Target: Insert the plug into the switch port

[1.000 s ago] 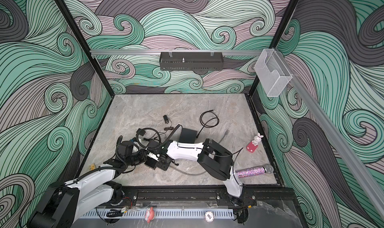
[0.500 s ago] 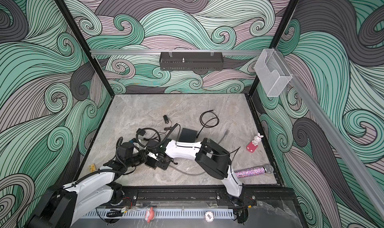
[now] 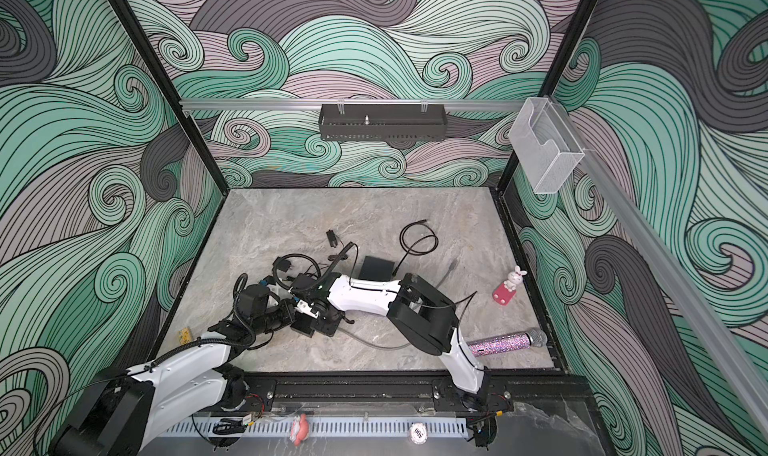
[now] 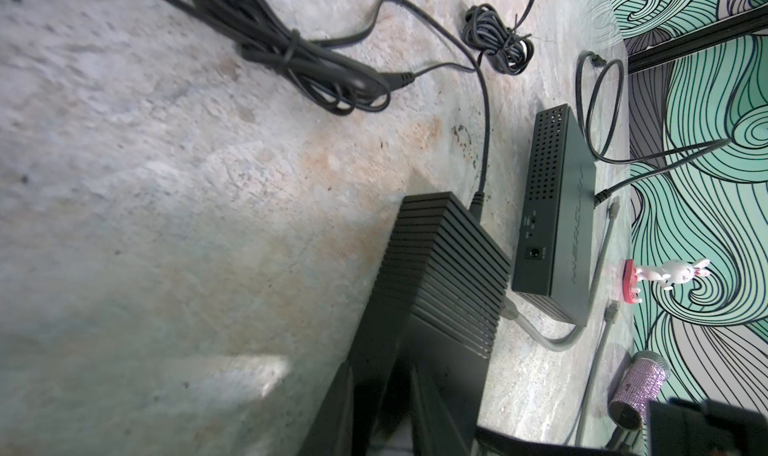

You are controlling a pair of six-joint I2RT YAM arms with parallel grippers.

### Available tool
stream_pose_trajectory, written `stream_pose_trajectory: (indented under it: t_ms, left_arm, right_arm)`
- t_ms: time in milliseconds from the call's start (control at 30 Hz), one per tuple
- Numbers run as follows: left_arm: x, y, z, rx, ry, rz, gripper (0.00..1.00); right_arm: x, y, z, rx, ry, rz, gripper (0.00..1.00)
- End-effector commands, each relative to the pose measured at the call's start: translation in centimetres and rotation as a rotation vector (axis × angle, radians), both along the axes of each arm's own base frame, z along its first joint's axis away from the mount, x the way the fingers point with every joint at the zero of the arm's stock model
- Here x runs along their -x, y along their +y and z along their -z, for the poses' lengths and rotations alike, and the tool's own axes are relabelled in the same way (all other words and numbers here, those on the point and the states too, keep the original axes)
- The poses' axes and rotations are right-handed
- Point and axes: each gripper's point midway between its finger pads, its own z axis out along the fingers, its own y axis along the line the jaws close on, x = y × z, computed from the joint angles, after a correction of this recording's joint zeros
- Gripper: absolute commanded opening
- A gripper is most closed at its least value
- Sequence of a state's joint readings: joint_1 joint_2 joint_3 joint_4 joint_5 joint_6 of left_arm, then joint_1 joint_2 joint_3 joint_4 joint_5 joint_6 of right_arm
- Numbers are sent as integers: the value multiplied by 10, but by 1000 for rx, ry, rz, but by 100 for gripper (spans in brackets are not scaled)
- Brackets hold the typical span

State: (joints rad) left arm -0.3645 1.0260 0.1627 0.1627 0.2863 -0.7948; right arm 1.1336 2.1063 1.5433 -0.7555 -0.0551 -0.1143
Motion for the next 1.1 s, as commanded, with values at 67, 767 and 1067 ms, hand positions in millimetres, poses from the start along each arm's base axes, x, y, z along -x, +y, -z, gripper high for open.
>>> stream_pose_trajectory:
  t_ms: [67,767,1067]
  left_arm:
    - [70,-32,25,95,263,220,22]
    - [73,-45,21,124,254,279,21]
    - [74,-48,18,116,250,313,21]
  right_arm:
    - [-59,118,-72,-468,-260,-51,0]
    - [-61,133,-100,-744,-312,-34,0]
    - [-56,126,-101,-772,-320,-122,0]
